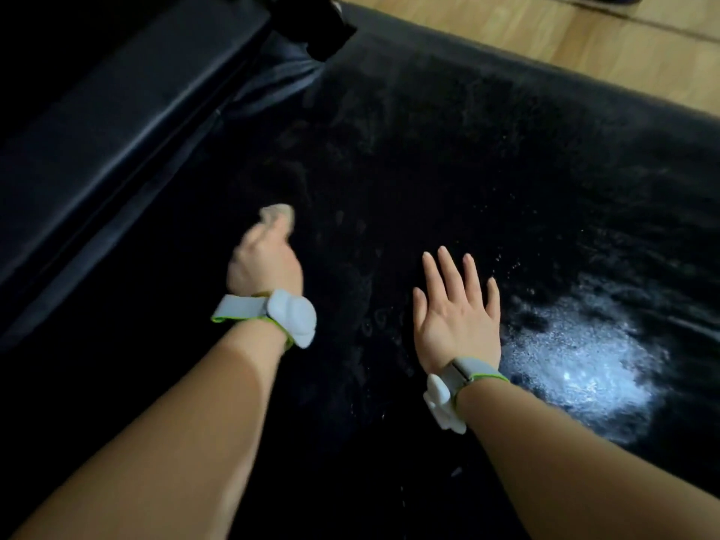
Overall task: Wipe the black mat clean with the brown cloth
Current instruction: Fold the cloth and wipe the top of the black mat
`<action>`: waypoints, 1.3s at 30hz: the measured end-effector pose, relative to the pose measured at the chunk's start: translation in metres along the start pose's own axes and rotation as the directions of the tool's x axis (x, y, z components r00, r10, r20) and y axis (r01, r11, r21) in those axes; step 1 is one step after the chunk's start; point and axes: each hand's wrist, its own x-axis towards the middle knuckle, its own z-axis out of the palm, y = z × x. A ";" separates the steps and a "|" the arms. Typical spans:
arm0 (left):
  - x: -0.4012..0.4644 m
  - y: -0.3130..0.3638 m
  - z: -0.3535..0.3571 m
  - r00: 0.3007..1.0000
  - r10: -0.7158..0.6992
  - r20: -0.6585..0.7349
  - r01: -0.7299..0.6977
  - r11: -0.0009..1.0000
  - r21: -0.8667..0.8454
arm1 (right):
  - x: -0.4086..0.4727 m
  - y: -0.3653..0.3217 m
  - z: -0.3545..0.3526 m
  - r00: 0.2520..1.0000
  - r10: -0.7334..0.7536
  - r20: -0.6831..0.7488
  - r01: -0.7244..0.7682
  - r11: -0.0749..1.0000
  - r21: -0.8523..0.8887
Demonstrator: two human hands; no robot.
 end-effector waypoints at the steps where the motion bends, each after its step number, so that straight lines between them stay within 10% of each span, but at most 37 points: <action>1: -0.015 0.018 0.003 0.992 0.115 0.045 -0.111 0.990 -0.084 | 0.001 0.000 0.000 1.000 0.003 -0.005 -0.003 1.000 -0.004; 6: -0.064 0.057 0.013 0.721 0.689 0.073 -0.642 0.704 -0.305 | 0.004 -0.001 0.005 1.000 0.018 -0.019 -0.018 1.000 -0.014; 12: 0.023 0.005 0.009 0.986 0.167 0.022 -0.165 0.984 -0.060 | 0.004 0.002 0.004 1.000 0.016 -0.023 -0.016 1.000 -0.016; 30: 0.011 0.015 0.011 0.988 0.153 0.018 -0.152 0.985 -0.081 | -0.031 0.076 -0.009 0.991 0.131 0.027 -0.131 0.991 -0.004; 34: -0.092 0.084 0.014 0.765 0.601 0.231 -0.522 0.789 -0.324 | -0.032 0.077 -0.010 0.991 0.135 0.018 -0.135 0.991 -0.006; 39: -0.097 0.094 0.020 0.629 0.773 0.081 -0.724 0.620 -0.302 | -0.031 0.079 -0.009 0.991 0.130 0.007 -0.130 0.992 -0.005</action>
